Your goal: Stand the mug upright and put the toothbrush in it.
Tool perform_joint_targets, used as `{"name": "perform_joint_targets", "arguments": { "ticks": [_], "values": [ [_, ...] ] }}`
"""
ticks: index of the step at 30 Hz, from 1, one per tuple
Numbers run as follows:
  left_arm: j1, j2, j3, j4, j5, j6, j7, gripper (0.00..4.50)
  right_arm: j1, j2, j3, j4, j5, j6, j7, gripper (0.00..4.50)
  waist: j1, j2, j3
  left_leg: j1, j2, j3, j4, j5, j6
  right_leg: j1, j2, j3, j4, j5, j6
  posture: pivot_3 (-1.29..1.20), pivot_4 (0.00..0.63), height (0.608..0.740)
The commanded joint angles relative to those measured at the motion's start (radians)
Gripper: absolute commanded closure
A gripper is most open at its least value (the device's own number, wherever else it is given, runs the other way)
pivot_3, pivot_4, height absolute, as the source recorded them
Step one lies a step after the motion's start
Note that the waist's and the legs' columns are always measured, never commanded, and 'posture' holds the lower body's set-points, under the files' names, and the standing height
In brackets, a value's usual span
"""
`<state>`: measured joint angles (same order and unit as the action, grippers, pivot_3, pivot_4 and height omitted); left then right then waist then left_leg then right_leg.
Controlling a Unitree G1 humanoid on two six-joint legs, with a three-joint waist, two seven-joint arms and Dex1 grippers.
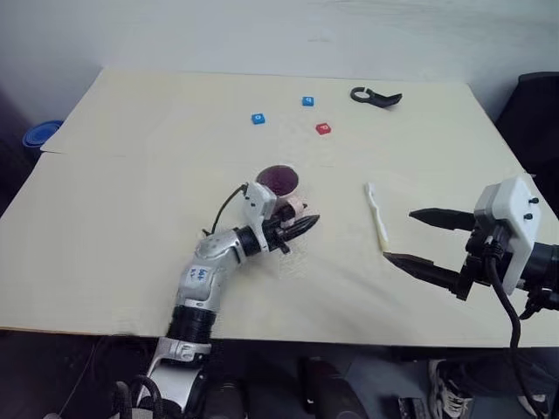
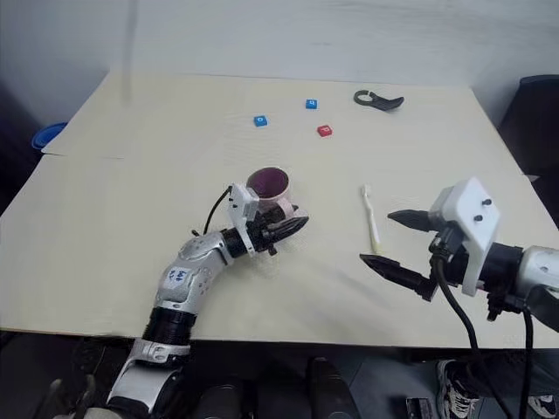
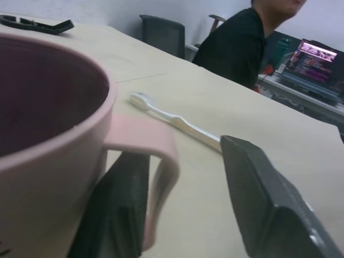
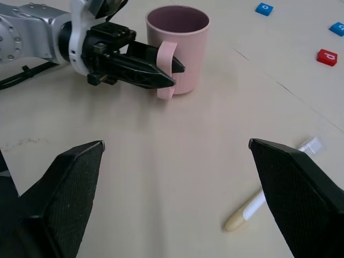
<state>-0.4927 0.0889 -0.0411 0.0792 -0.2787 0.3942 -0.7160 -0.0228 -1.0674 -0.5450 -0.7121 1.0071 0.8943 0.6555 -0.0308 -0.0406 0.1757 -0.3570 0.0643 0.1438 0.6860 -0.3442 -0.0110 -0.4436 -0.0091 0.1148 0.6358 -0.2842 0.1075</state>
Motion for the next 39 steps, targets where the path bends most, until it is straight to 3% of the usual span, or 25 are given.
{"name": "perform_joint_targets", "arguments": {
  "ticks": [1,4,6,12,17,20,27,35,39],
  "values": [
    [0.039,0.050,-0.003,-0.132,-0.033,0.055,-0.001,1.38,-0.002,-0.003,0.014,0.007,-0.027,-0.020,0.011,0.00,-0.001,0.000,0.000,0.000,0.000,0.000,0.000,0.000,0.000,0.000,0.000,0.000,0.000,0.000,0.000,0.00,0.150,0.740],
    [0.080,0.128,0.014,-0.243,-0.054,0.142,0.008,0.44,-0.004,-0.006,0.048,0.029,-0.066,-0.030,0.026,0.00,-0.004,0.000,0.000,0.000,0.001,0.000,-0.001,0.000,0.000,0.000,0.000,0.000,0.000,0.000,0.000,0.00,0.150,0.740],
    [0.122,0.217,0.032,-0.308,-0.059,0.171,-0.019,0.06,-0.033,-0.005,0.085,0.055,-0.087,-0.033,0.021,0.00,-0.005,0.000,0.000,0.001,0.001,0.000,-0.001,0.000,0.000,0.000,0.000,0.000,0.001,0.000,0.000,0.00,0.150,0.740],
    [0.209,0.517,0.128,-0.403,-0.103,0.257,-0.136,0.06,-0.156,0.042,0.243,0.130,-0.178,-0.009,-0.078,0.00,-0.018,0.000,0.000,0.001,0.002,0.000,-0.001,0.000,-0.001,0.000,0.000,-0.001,0.001,-0.001,-0.002,0.00,0.150,0.740],
    [0.218,0.885,0.247,-0.353,-0.207,0.243,-0.474,0.06,-0.369,0.173,0.435,0.283,-0.306,0.085,-0.242,0.00,-0.031,-0.001,0.000,0.001,0.002,0.001,-0.002,0.001,-0.003,-0.002,-0.001,-0.003,0.001,-0.003,-0.005,0.00,0.150,0.740],
    [0.147,1.025,0.273,-0.291,-0.252,0.236,-0.604,0.06,-0.506,0.285,0.503,0.430,-0.360,0.155,-0.312,0.00,-0.042,0.000,0.001,0.001,0.001,0.003,-0.005,0.001,-0.004,-0.004,-0.001,-0.004,0.001,-0.005,-0.009,0.00,0.150,0.740],
    [0.049,1.076,0.263,-0.281,-0.291,0.222,-0.672,0.06,-0.735,0.471,0.569,0.801,-0.481,0.168,-0.331,0.00,-0.057,0.002,0.001,-0.003,0.001,0.008,-0.005,0.000,-0.005,-0.005,0.000,-0.007,0.000,-0.005,-0.010,0.00,0.150,0.740],
    [0.010,1.026,0.237,-0.286,-0.285,0.210,-0.611,0.06,-0.776,0.507,0.650,0.985,-0.606,0.099,-0.239,0.00,-0.066,0.001,0.001,-0.013,0.002,0.009,-0.002,0.002,-0.007,-0.018,0.001,-0.006,0.007,-0.005,-0.009,0.00,0.150,0.740],
    [0.006,1.021,0.224,-0.289,-0.282,0.205,-0.605,0.00,-0.766,0.535,0.651,0.991,-0.635,0.087,-0.214,0.95,-0.078,0.001,0.001,-0.012,0.002,0.009,-0.002,0.004,-0.009,-0.018,0.001,-0.006,0.011,-0.005,-0.009,0.00,0.150,0.740]
  ]
}}
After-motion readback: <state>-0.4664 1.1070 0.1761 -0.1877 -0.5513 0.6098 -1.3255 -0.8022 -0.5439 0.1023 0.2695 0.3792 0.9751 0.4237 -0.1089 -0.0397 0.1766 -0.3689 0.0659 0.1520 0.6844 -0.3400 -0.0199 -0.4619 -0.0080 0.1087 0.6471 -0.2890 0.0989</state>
